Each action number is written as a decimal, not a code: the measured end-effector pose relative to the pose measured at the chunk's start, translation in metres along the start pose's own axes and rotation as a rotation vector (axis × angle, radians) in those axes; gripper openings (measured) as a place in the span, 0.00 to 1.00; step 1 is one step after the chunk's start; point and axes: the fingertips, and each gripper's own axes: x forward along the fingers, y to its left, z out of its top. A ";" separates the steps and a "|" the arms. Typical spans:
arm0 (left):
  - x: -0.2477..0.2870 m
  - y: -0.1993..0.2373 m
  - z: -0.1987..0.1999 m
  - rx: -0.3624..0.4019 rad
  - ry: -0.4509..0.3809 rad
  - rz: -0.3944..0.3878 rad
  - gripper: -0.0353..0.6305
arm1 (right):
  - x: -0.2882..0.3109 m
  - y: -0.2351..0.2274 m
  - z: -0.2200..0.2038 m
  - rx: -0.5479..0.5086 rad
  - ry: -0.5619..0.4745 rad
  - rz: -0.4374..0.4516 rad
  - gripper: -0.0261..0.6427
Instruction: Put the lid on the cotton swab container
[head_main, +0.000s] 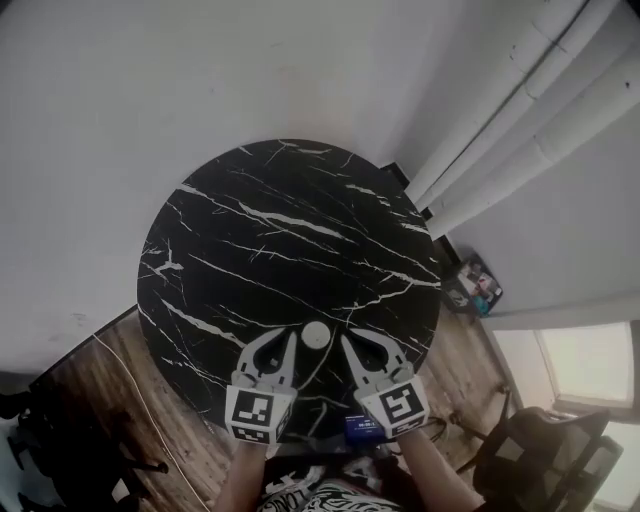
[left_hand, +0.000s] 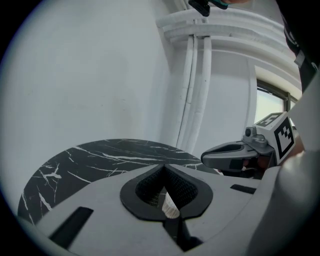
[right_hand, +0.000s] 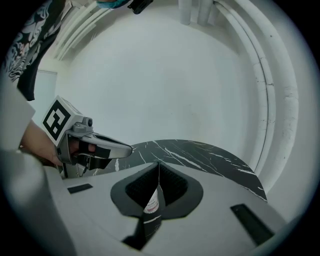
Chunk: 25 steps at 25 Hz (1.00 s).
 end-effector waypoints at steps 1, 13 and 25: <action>-0.004 0.000 0.003 0.007 -0.006 0.002 0.07 | -0.004 0.000 0.003 0.002 -0.007 -0.011 0.07; -0.041 -0.020 0.045 0.083 -0.100 0.019 0.07 | -0.060 0.001 0.034 0.089 -0.095 -0.125 0.06; -0.072 -0.034 0.061 0.137 -0.148 0.043 0.07 | -0.090 0.007 0.046 0.101 -0.141 -0.156 0.06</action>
